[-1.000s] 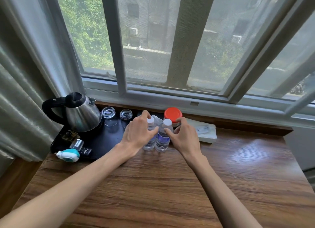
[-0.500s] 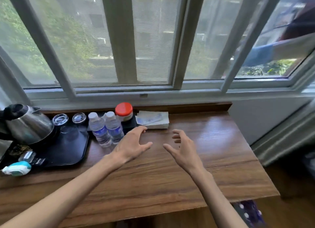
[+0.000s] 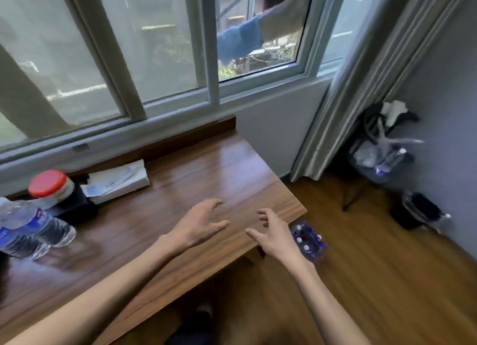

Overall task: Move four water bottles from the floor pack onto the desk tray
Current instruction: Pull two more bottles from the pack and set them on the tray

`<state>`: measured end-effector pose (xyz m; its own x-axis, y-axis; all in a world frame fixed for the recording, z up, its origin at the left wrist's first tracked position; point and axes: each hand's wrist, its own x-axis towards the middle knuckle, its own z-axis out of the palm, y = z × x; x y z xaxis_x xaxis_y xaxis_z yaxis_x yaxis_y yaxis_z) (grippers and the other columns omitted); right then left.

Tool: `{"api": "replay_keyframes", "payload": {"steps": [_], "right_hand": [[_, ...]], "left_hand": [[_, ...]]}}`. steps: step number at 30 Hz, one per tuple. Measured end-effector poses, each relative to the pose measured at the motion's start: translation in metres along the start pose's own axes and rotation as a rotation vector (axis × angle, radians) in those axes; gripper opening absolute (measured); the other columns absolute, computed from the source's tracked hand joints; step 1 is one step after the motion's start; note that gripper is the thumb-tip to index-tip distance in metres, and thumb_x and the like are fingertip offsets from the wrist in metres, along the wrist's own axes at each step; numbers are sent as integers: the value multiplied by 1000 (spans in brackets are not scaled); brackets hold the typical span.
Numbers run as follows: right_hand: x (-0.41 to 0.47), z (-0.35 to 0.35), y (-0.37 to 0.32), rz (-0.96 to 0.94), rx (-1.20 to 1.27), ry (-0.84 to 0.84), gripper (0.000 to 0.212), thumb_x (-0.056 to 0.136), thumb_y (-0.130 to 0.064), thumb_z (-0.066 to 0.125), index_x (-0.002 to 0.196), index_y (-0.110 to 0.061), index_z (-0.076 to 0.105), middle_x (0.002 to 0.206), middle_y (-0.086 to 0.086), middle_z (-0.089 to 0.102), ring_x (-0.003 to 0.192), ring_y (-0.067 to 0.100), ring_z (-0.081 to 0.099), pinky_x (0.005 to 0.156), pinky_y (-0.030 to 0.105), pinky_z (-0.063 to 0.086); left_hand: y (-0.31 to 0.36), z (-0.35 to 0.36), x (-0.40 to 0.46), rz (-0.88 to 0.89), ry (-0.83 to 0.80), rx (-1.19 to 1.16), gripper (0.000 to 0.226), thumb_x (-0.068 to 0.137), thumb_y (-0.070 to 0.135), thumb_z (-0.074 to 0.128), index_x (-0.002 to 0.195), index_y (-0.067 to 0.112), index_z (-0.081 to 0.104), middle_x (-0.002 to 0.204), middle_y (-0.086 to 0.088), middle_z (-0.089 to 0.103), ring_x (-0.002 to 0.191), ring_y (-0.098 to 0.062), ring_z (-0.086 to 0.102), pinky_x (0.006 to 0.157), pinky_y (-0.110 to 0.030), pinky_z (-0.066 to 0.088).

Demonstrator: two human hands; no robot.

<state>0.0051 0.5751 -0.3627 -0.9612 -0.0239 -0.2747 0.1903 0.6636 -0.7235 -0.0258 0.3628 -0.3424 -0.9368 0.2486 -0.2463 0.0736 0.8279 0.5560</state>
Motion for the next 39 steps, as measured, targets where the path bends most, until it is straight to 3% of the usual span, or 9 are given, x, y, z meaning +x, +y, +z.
{"api": "replay_keyframes", "payload": {"steps": [4, 8, 17, 27, 35, 39], "right_hand": [[0, -28, 57, 163, 15, 8, 61, 85, -42, 72, 139, -26, 46, 137, 1, 57, 123, 17, 55, 99, 34, 48], [14, -56, 114, 296, 38, 4, 55, 85, -40, 72, 132, -23, 50, 130, 5, 61, 117, 19, 58, 100, 37, 48], [65, -121, 219, 498, 145, -6, 52, 90, -34, 68, 135, -17, 51, 124, 2, 62, 112, 16, 58, 89, 26, 44], [129, -193, 331, 647, 205, -97, 46, 92, -36, 65, 132, -19, 52, 122, 1, 64, 112, 17, 58, 78, 26, 37], [203, -214, 425, 655, 160, -209, 38, 91, -30, 67, 125, -17, 56, 113, 2, 66, 117, 21, 55, 90, 32, 43], [239, -199, 464, 680, 160, -279, 42, 91, -29, 67, 128, -13, 55, 115, 5, 67, 116, 22, 56, 87, 30, 39]], "left_hand": [[44, 36, 39, 76, -136, 61, 65, 91, 43, 65, 146, 16, 45, 149, -5, 50, 134, -17, 49, 113, -35, 41], [89, 79, 86, 139, -272, 113, 60, 93, 37, 62, 147, 15, 45, 150, -5, 48, 136, -19, 46, 113, -33, 38], [179, 170, 198, 164, -422, 170, 51, 91, 38, 61, 136, 16, 54, 137, -5, 60, 122, -19, 59, 99, -30, 52], [244, 253, 292, -25, -518, 189, 54, 93, 36, 62, 140, 12, 49, 142, -10, 56, 128, -24, 55, 104, -34, 47], [254, 338, 355, -222, -540, 156, 54, 89, 35, 60, 135, 7, 52, 134, -17, 60, 121, -31, 58, 98, -38, 50], [243, 387, 390, -319, -538, 103, 50, 91, 32, 61, 131, 2, 53, 131, -21, 60, 120, -36, 57, 95, -39, 46]]}}
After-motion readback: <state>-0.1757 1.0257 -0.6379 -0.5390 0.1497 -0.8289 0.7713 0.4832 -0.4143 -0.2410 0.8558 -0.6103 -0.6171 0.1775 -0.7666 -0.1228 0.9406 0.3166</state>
